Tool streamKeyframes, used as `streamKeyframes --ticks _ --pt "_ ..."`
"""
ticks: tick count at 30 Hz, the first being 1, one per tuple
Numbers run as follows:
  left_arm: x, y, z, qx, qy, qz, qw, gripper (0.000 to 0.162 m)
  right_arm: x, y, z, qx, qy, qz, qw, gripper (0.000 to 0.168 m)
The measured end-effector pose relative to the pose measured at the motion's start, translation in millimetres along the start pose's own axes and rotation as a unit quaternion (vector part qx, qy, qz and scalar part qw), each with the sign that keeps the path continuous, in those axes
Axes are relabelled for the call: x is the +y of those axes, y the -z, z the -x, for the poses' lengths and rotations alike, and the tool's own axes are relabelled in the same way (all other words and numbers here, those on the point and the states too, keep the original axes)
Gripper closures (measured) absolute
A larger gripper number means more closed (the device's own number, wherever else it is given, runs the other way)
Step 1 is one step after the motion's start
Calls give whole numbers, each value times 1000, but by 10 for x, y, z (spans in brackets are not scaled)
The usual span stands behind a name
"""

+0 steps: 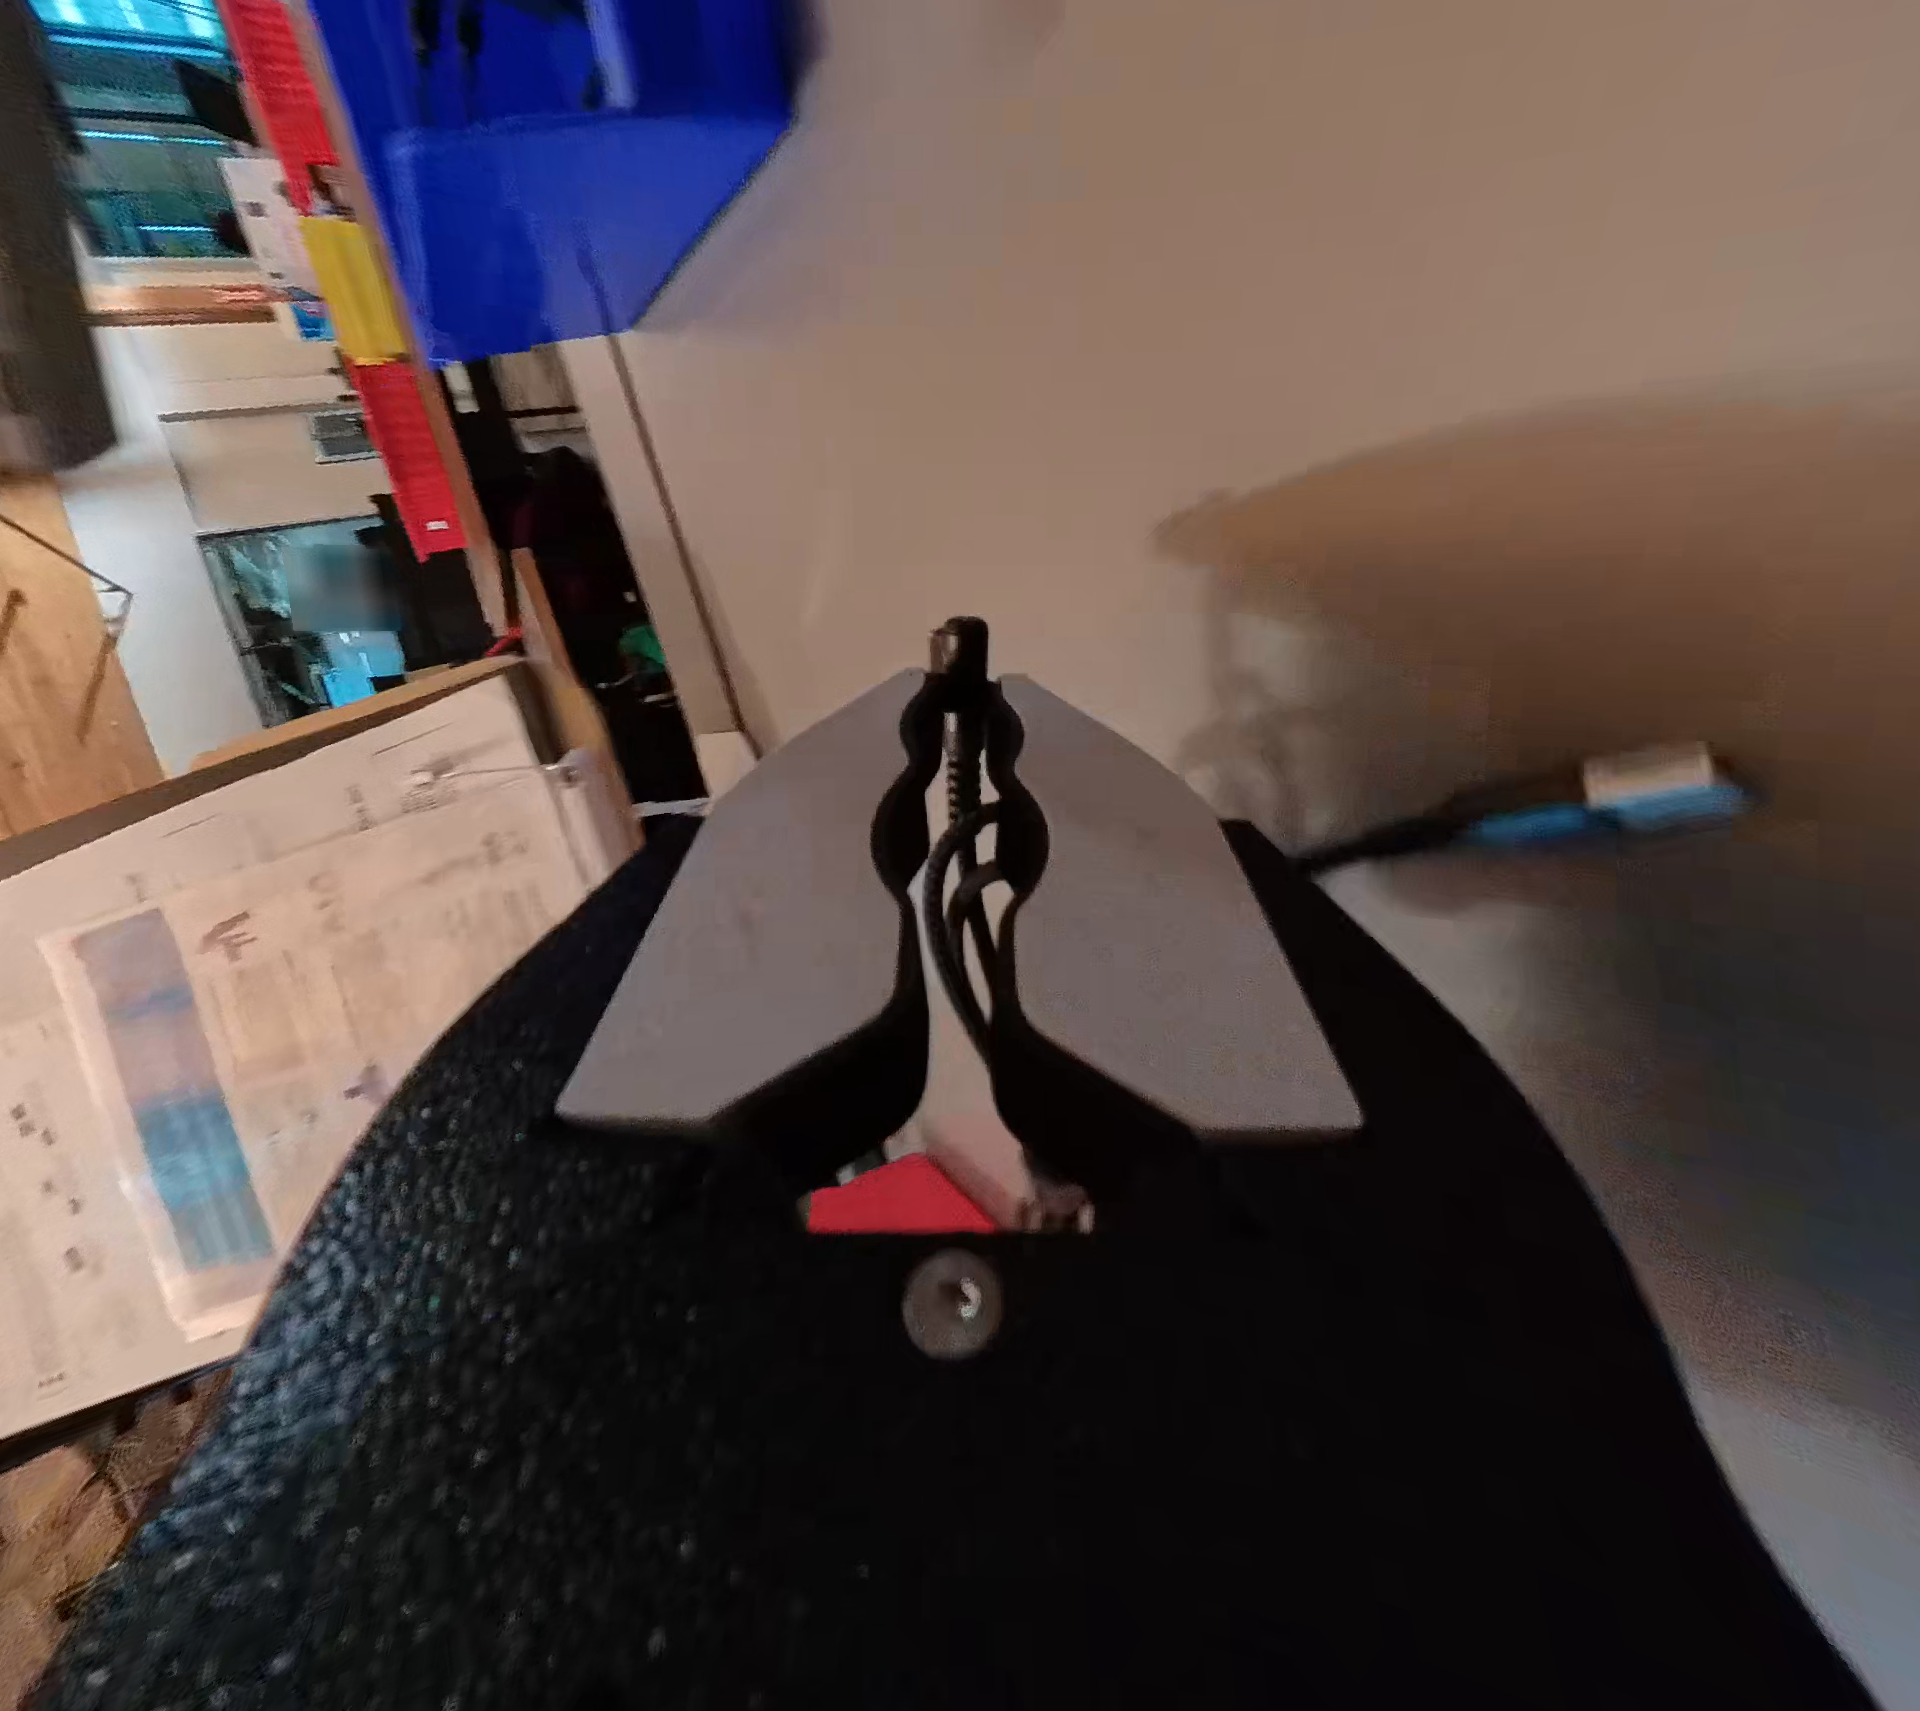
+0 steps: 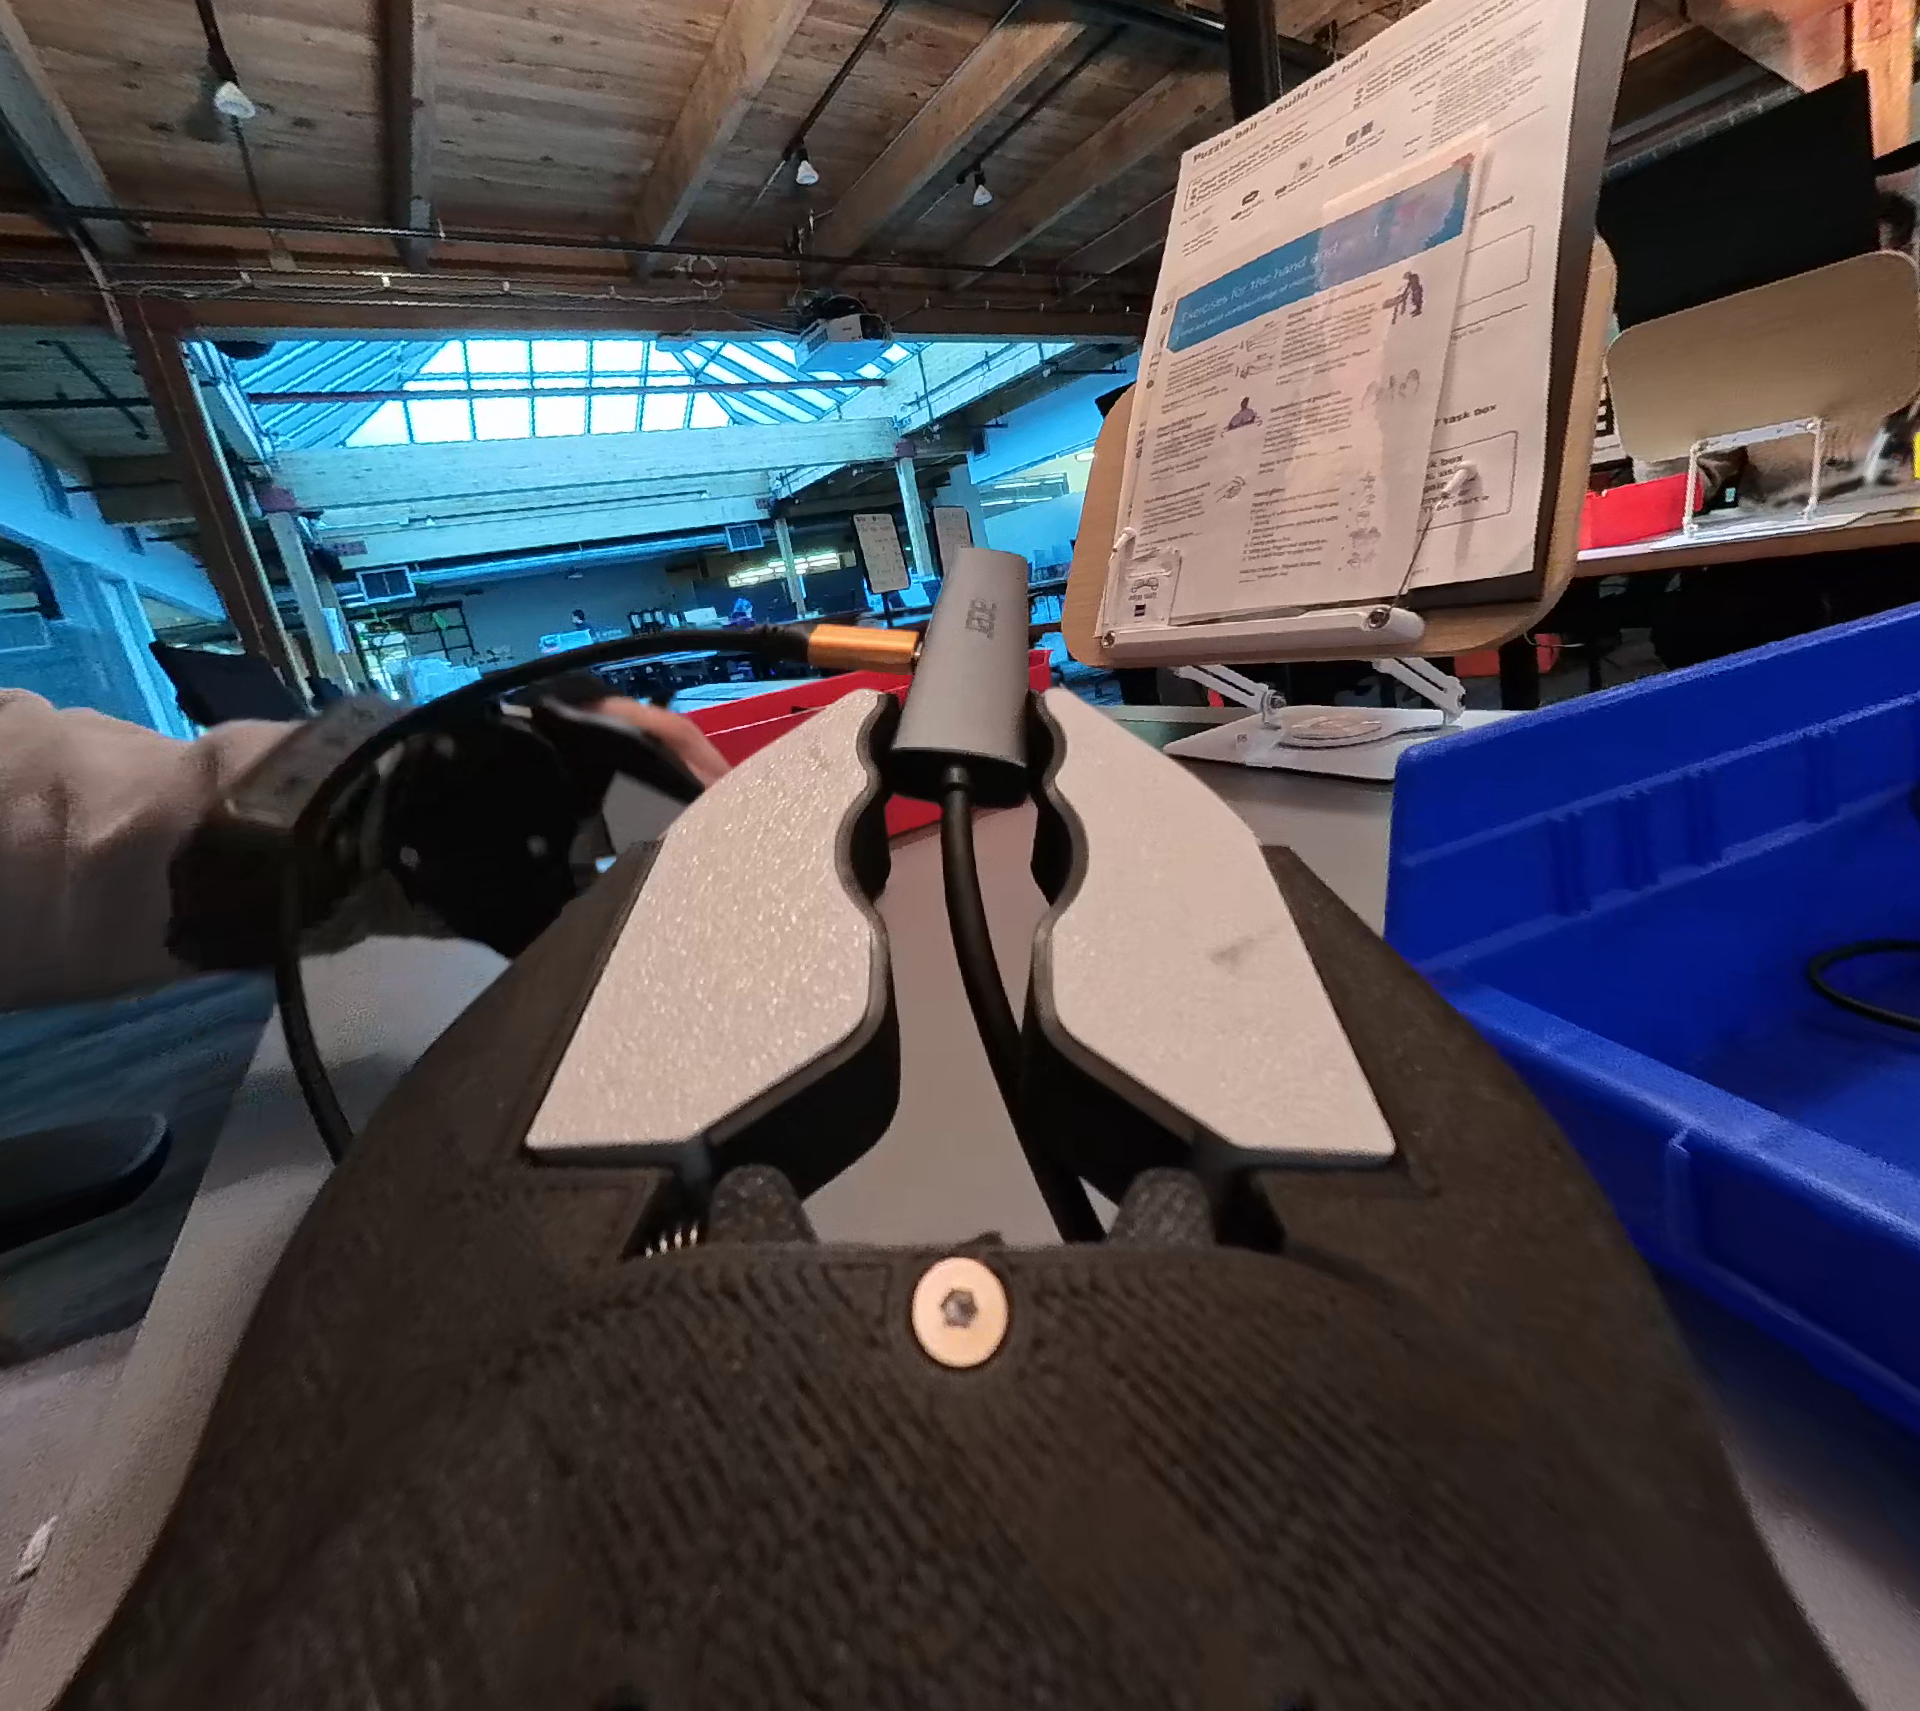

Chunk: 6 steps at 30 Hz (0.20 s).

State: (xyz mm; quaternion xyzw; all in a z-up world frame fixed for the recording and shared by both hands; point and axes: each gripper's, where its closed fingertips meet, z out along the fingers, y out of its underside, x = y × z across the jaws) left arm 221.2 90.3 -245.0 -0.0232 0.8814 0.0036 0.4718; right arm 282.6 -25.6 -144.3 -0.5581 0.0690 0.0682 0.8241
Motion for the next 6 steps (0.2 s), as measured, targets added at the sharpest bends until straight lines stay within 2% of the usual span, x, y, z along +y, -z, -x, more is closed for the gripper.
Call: streamKeyframes --ticks 1,6 --pt "2 66 115 -10 -2 -4 1000 155 7 -6 -7 2 -2 3 1000 145" --pt "-220 405 560 -39 -51 -55 996 155 69 -48 39 -16 -2 29 999 145"
